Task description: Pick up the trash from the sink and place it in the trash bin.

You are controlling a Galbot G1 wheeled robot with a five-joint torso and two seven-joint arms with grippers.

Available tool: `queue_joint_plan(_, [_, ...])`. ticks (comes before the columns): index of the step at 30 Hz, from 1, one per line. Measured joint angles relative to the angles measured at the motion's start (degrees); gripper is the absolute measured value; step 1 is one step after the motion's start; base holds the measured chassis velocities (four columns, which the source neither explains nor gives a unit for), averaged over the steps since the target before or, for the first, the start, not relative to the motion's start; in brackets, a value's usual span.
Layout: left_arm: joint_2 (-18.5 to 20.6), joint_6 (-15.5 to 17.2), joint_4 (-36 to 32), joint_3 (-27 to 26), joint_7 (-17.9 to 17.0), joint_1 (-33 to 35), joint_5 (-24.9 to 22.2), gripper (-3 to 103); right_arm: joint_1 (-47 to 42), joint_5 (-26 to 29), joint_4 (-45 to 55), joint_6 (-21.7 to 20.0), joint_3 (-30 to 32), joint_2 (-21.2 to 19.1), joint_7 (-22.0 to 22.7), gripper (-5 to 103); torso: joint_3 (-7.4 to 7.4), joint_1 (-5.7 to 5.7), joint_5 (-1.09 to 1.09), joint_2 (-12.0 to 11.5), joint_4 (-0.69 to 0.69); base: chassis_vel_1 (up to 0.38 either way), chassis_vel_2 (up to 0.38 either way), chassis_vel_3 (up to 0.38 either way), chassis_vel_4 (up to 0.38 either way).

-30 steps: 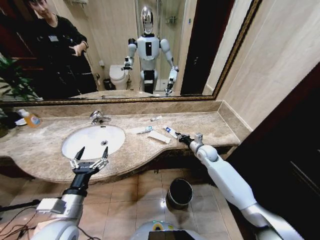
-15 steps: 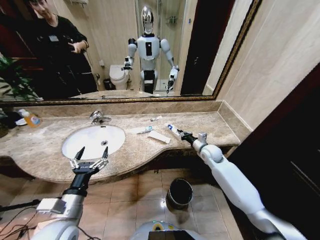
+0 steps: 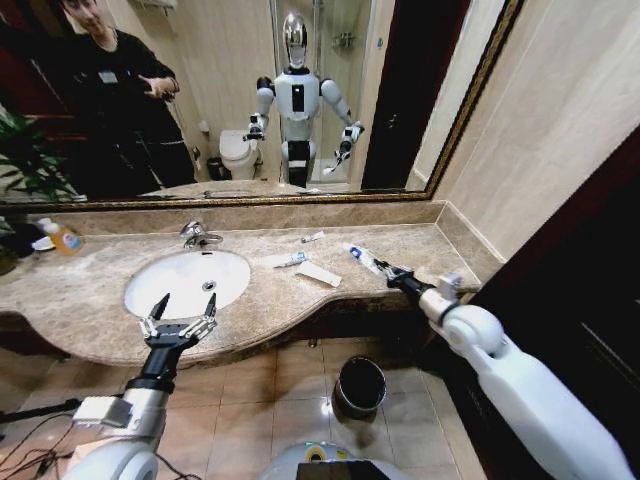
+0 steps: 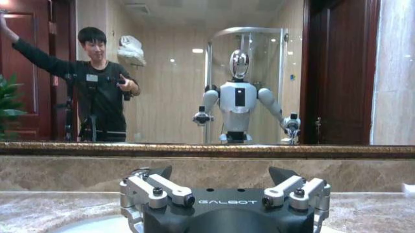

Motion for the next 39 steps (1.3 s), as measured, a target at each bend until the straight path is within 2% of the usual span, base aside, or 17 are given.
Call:
queue_joint_plan(1, [0.0,0.0,0.0,0.0,0.0,0.0,0.0,100,0.0,0.0,0.0,0.0,0.0,0.0,0.0,0,0.0,0.0,0.0,0.0,0.0,0.0,0.0,0.0,0.0])
queue_joint_plan(3, [0.0,0.0,0.0,0.0,0.0,0.0,0.0,100,-8.61,-0.26,1.25,3.71,6.71,1.99,-8.23,0,0.0,0.0,0.0,0.0,-0.01,0.0,0.0,0.0,0.0])
queue_joint_plan(4, [0.0,0.0,0.0,0.0,0.0,0.0,0.0,100,-10.39,-0.26,1.43,4.45,8.14,2.52,-10.05,0,0.0,0.0,0.0,0.0,-0.01,0.0,0.0,0.0,0.0])
queue_joint_plan(5, [0.0,0.0,0.0,0.0,0.0,0.0,0.0,100,-10.39,-0.26,1.43,4.45,8.14,2.52,-10.05,0,0.0,0.0,0.0,0.0,-0.01,0.0,0.0,0.0,0.0])
queue_joint_plan(8, [0.0,0.0,0.0,0.01,0.01,0.0,0.0,100,-19.94,-0.27,1.69,8.69,15.67,5.9,-20.05,0,-0.01,0.0,-0.02,0.0,-0.02,0.0,0.0,0.0,0.0])
queue_joint_plan(9, [0.0,0.0,0.0,0.0,0.0,0.0,0.0,100,-21.31,-0.48,1.31,9.76,16.46,6.48,-21.9,0,-0.01,0.0,-0.02,0.0,-0.02,0.0,0.0,0.0,0.0])
queue_joint_plan(10, [0.0,0.0,0.0,0.0,0.0,0.0,0.0,100,-21.31,-0.48,1.31,9.76,16.46,6.48,-21.9,0,-0.01,0.0,-0.02,0.0,-0.02,0.0,0.0,0.0,0.0])
queue_joint_plan(11, [0.0,0.0,0.0,0.0,0.0,0.0,0.0,100,-23.64,-1.35,0.12,12.15,17.39,7.49,-25.33,0,-0.01,-0.01,-0.02,0.0,-0.01,0.0,0.0,0.0,0.0])
queue_joint_plan(13, [0.0,0.0,0.0,0.0,0.0,0.0,0.0,100,-25.82,-2.98,-2.67,15.84,17.41,8.59,-29.02,0,-0.01,-0.01,-0.02,0.0,-0.01,0.0,0.0,0.0,0.0])
queue_joint_plan(14, [0.0,0.0,0.0,0.0,0.0,0.0,0.0,100,-25.82,-2.98,-2.67,15.84,17.41,8.59,-29.02,0,-0.01,-0.01,-0.02,0.0,-0.01,0.0,0.0,0.0,0.0])
queue_joint_plan(18, [0.0,0.0,0.0,0.0,0.0,0.0,0.0,100,-26.8,-7.5,-10.52,21.11,14.68,10.48,-31.62,0,0.0,0.0,0.0,-0.01,-0.01,0.0,0.0,0.0,0.0])
queue_joint_plan(21, [0.0,0.0,0.0,0.0,0.0,0.0,0.0,100,-26.17,-8.86,-15.13,22.34,12.46,11.25,-31.63,0,0.0,0.0,0.0,-0.01,-0.01,0.0,0.0,0.0,0.0])
queue_joint_plan(27, [0.0,0.0,0.0,0.0,0.0,0.0,0.0,100,-24.27,-9.69,-20.12,23.12,9.25,12.11,-30.39,0,0.0,0.0,-0.02,-0.01,-0.01,0.0,0.0,0.0,0.0])
queue_joint_plan(39, [0.0,0.0,0.0,0.0,0.0,0.0,0.0,100,-17.2,-19.71,-25.57,23.03,5.41,18.33,-29.53,0,0.0,0.0,-0.02,-0.01,0.0,0.0,0.0,0.0,0.0])
